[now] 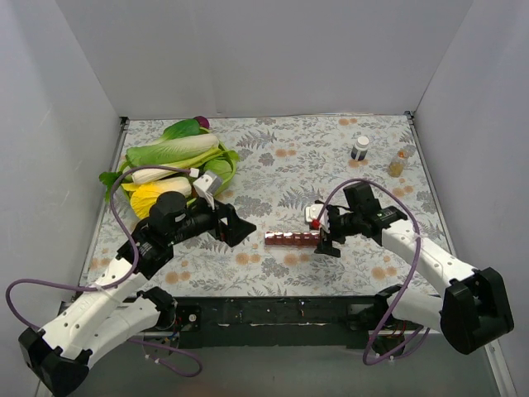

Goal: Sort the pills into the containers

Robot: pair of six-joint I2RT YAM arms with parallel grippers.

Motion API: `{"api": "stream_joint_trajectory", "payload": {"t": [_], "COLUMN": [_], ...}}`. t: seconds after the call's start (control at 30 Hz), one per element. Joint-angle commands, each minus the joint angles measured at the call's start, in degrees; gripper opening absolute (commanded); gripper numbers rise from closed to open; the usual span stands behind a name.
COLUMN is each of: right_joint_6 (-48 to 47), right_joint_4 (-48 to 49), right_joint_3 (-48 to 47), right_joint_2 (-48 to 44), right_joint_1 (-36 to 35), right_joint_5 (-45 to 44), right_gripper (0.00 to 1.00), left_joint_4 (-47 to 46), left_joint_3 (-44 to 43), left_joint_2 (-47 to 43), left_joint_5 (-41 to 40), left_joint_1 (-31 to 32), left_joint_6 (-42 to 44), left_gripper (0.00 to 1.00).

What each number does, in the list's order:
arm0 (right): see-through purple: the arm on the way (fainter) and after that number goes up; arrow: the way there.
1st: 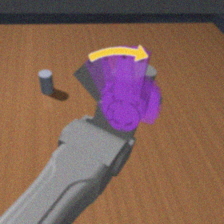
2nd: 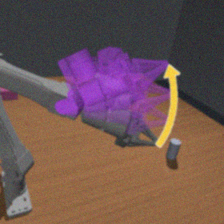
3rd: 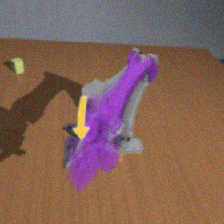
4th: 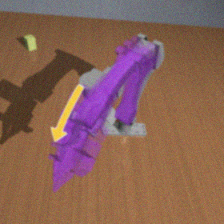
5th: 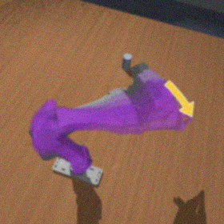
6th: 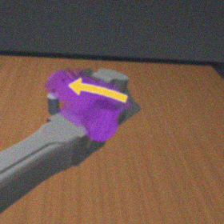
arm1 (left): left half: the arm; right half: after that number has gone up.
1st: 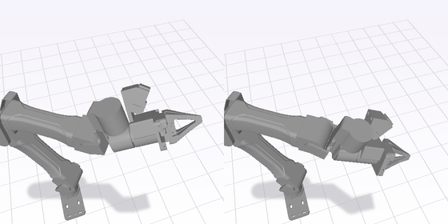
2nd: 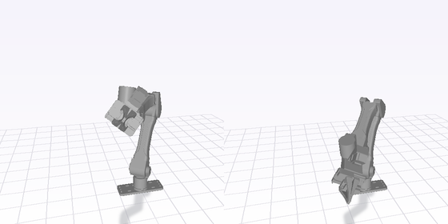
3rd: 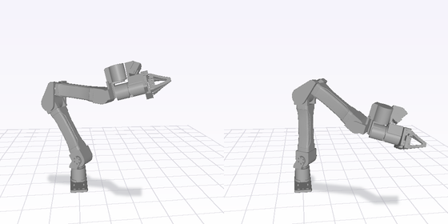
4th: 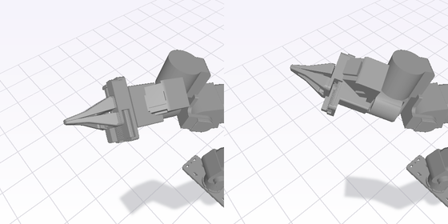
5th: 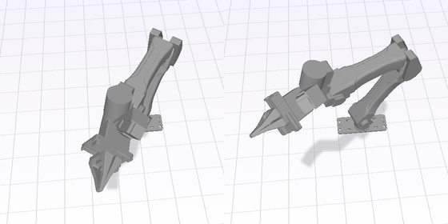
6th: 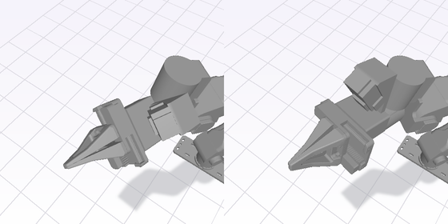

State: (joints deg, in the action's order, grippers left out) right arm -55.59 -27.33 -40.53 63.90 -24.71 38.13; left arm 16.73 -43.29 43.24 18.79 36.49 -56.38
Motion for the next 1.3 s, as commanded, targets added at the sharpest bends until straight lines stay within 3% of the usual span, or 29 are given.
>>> {"api": "stream_joint_trajectory", "payload": {"t": [0.0,0.27,0.5,0.67,1.0,1.27], "right_joint_6": [-3.9,-5.0,-3.5,-2.8,-0.7,-0.7], "right_joint_4": [5.8,11.8,14.2,14.1,12.0,12.5], "right_joint_3": [1.7,2.0,1.3,0.9,0.0,2.1], "right_joint_2": [2.8,10.7,14.9,18.0,21.1,19.2], "right_joint_1": [-4.0,-10.9,-11.7,-11.7,-11.7,-11.7], "right_joint_5": [-4.5,-10.2,-12.3,-12.8,-12.3,-11.1], "right_gripper": [0.98,0.97,0.91,0.86,0.61,0.42], "left_joint_4": [-1.1,-6.8,-11.4,-19.4,-22.0,-23.1], "left_joint_3": [3.4,9.5,13.1,18.7,21.8,21.1], "left_joint_2": [-1.4,-1.9,-3.9,-8.6,-5.1,7.1], "left_joint_5": [4.1,7.3,11.9,16.2,21.3,21.1], "left_joint_1": [-0.4,-0.4,-0.3,-0.3,-0.3,1.9], "left_joint_6": [2.4,4.7,8.1,15.0,28.9,38.0], "left_gripper": [0.98,0.98,0.98,0.98,0.98,0.98]}}
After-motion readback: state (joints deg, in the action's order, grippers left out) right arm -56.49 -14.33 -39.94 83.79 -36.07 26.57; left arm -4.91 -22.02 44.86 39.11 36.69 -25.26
